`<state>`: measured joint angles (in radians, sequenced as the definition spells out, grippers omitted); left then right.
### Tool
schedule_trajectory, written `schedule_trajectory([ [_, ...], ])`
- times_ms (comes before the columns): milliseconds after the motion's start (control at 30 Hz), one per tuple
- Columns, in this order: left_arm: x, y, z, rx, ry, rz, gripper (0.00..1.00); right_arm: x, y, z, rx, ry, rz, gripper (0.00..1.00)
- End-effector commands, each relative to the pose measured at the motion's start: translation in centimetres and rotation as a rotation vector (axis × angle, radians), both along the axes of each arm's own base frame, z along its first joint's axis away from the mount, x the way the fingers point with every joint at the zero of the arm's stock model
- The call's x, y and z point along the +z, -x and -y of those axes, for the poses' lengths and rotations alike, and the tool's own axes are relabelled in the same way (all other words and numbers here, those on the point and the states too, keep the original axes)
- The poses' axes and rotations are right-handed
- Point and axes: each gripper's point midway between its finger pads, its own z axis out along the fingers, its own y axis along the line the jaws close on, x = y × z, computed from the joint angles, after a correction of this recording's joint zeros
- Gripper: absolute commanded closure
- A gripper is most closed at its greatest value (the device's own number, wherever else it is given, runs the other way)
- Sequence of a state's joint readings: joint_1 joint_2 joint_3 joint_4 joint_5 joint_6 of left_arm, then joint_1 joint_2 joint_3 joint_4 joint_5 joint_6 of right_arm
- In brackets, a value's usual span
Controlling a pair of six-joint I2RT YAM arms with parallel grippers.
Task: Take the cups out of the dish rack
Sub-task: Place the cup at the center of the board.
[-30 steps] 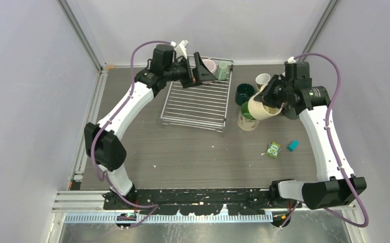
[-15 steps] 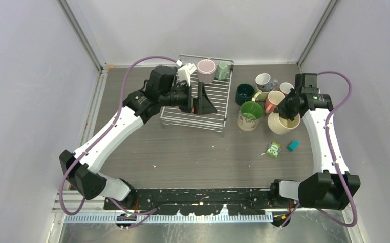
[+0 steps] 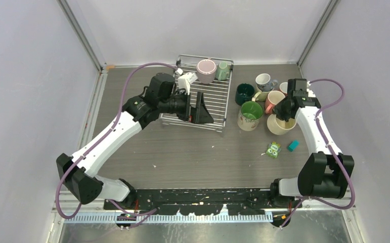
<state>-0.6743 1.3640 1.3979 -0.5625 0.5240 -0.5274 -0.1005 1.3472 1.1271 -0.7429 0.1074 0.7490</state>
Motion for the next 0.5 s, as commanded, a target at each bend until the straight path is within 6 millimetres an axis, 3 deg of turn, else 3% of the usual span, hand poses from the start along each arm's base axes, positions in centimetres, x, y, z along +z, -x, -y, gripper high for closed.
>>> schedule_trajectory([
  [0,1.1,1.3,-0.5,-0.043,0.022,0.049,0.00,2.0,-3.5,1.7,-0.092,0.038,0.170,0.99],
  [467,0.3,1.7,-0.2,-0.067,0.026,0.032,0.00,-2.9,-4.1,1.8,-0.140,0.011,0.113,0.99],
])
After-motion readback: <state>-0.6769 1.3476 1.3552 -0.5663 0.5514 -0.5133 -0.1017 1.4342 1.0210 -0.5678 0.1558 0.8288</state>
